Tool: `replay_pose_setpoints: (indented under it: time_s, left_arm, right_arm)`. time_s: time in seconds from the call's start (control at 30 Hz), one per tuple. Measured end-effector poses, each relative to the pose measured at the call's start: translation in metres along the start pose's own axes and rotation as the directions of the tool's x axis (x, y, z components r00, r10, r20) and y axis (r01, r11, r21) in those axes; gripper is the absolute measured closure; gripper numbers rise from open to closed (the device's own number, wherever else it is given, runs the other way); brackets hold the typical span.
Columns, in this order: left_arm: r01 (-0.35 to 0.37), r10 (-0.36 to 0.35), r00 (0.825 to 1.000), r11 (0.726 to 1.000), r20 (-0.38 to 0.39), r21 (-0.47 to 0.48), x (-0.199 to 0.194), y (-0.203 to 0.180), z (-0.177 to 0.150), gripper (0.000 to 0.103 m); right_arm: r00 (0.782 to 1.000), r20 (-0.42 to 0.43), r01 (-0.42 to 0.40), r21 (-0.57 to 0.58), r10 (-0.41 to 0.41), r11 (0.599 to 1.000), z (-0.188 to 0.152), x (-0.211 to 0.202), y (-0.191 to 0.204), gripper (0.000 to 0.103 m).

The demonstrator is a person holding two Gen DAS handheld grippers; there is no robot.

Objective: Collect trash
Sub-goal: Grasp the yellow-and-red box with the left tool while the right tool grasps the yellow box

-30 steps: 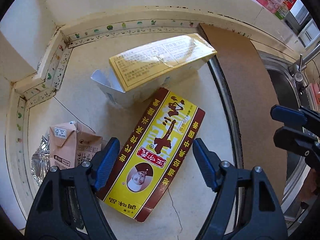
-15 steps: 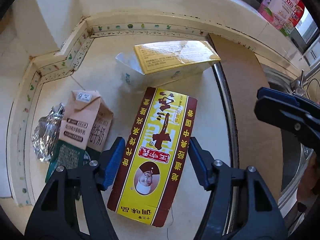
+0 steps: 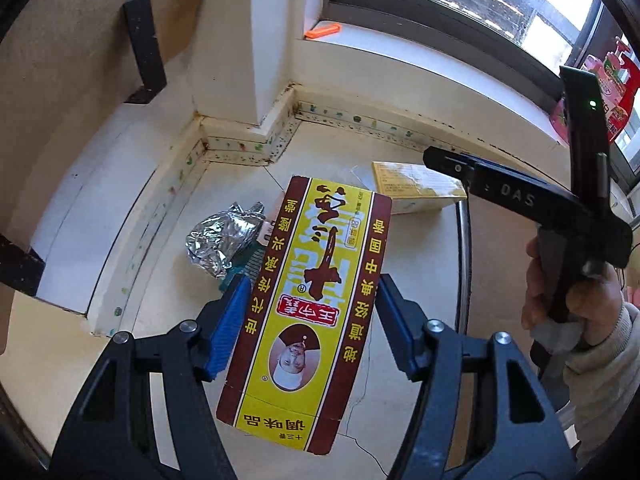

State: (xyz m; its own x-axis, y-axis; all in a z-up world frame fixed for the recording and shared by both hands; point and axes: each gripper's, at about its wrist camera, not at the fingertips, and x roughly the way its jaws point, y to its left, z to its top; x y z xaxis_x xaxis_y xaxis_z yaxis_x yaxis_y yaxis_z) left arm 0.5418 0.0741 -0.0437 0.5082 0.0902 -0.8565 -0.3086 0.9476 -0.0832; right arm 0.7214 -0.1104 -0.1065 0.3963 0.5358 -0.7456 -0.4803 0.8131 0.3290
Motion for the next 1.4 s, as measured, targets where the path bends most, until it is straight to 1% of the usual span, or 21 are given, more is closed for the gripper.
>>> replay_pose_setpoints:
  time_s: [0.17, 0.3, 0.37, 0.47, 0.53, 0.6, 0.7, 0.77, 0.83, 0.93, 0.97, 1.13, 1.2, 1.23, 1.27, 1.3, 1.33, 1.4]
  left_arm:
    - [0.000, 0.000, 1.000, 1.000, -0.001, -0.029, -0.005, 0.006, -0.004, 0.042]
    - [0.005, -0.005, 1.000, 0.998, -0.004, -0.055, -0.003, 0.009, -0.004, 0.042]
    - [0.008, -0.008, 1.000, 0.998, -0.007, -0.067, -0.001, 0.012, -0.003, 0.042]
    - [0.008, -0.009, 1.000, 0.997, -0.007, -0.071, -0.001, 0.015, -0.004, 0.042]
    - [0.010, -0.010, 1.000, 0.997, -0.009, -0.072, 0.002, 0.016, -0.001, 0.042]
    - [0.011, -0.012, 1.000, 0.998, -0.010, -0.070, 0.003, 0.015, -0.001, 0.042]
    - [0.021, -0.022, 1.000, 0.998, -0.014, -0.067, 0.004, 0.013, -0.001, 0.042]
    - [0.030, -0.031, 0.999, 0.997, -0.020, -0.066, 0.006, 0.012, -0.001, 0.042]
    - [0.036, -0.038, 0.999, 0.997, -0.026, -0.062, 0.008, 0.011, -0.001, 0.042]
    - [0.040, -0.042, 0.999, 0.998, -0.034, -0.057, 0.012, 0.010, 0.001, 0.042]
    - [0.041, -0.044, 0.998, 0.997, -0.036, -0.057, 0.013, 0.009, 0.001, 0.042]
    - [0.053, -0.055, 0.998, 0.997, -0.036, -0.055, 0.013, 0.007, 0.000, 0.042]
    - [0.057, -0.059, 0.998, 0.997, -0.034, -0.053, 0.012, 0.006, -0.001, 0.042]
    - [0.062, -0.063, 0.997, 0.997, -0.034, -0.053, 0.012, 0.006, -0.002, 0.042]
    - [0.066, -0.067, 0.997, 0.996, -0.034, -0.053, 0.012, 0.007, -0.003, 0.042]
    - [0.068, -0.070, 0.997, 0.996, -0.033, -0.052, 0.011, 0.007, -0.004, 0.042]
    - [0.070, -0.072, 0.997, 0.996, -0.031, -0.050, 0.009, 0.007, -0.006, 0.042]
    - [0.083, -0.084, 0.996, 0.995, -0.023, -0.048, 0.006, 0.008, -0.011, 0.042]
  right_arm:
    - [1.000, 0.014, 0.010, -0.015, -0.010, 1.000, 0.023, 0.026, -0.012, 0.047]
    - [0.999, -0.035, 0.017, -0.012, -0.017, 1.000, 0.034, 0.047, -0.027, 0.047]
    - [0.997, -0.079, -0.008, 0.013, 0.009, 1.000, 0.036, 0.055, -0.037, 0.047]
    - [0.987, -0.146, -0.056, 0.080, 0.067, 0.995, 0.033, 0.065, -0.053, 0.047]
    - [0.975, -0.178, -0.111, 0.144, 0.136, 0.983, 0.028, 0.067, -0.062, 0.047]
    - [0.962, -0.195, -0.161, 0.172, 0.193, 0.972, 0.021, 0.066, -0.063, 0.047]
    - [0.946, -0.212, -0.214, 0.164, 0.246, 0.963, 0.013, 0.059, -0.057, 0.047]
    - [0.940, -0.222, -0.234, 0.133, 0.259, 0.963, 0.006, 0.053, -0.050, 0.043]
    - [0.943, -0.229, -0.231, 0.074, 0.242, 0.970, 0.000, 0.045, -0.041, 0.042]
    - [0.955, -0.240, -0.191, -0.057, 0.172, 0.980, -0.012, 0.036, -0.024, 0.040]
    - [0.958, -0.247, -0.177, -0.106, 0.147, 0.978, -0.018, 0.034, -0.017, 0.040]
    - [0.967, -0.249, -0.117, -0.256, 0.051, 0.960, -0.039, 0.032, 0.003, 0.040]
    - [0.972, -0.233, -0.091, -0.288, 0.023, 0.953, -0.046, 0.032, 0.008, 0.040]
    - [0.975, -0.224, -0.080, -0.292, 0.013, 0.953, -0.050, 0.032, 0.009, 0.044]
    - [0.976, -0.218, -0.070, -0.292, 0.005, 0.954, -0.052, 0.032, 0.009, 0.049]
    - [0.979, -0.204, -0.061, -0.292, 0.000, 0.954, -0.055, 0.028, 0.009, 0.052]
    - [0.978, -0.207, -0.065, -0.279, 0.006, 0.958, -0.058, 0.026, 0.009, 0.054]
    - [0.978, -0.210, -0.059, -0.253, 0.005, 0.966, -0.064, 0.022, 0.010, 0.056]
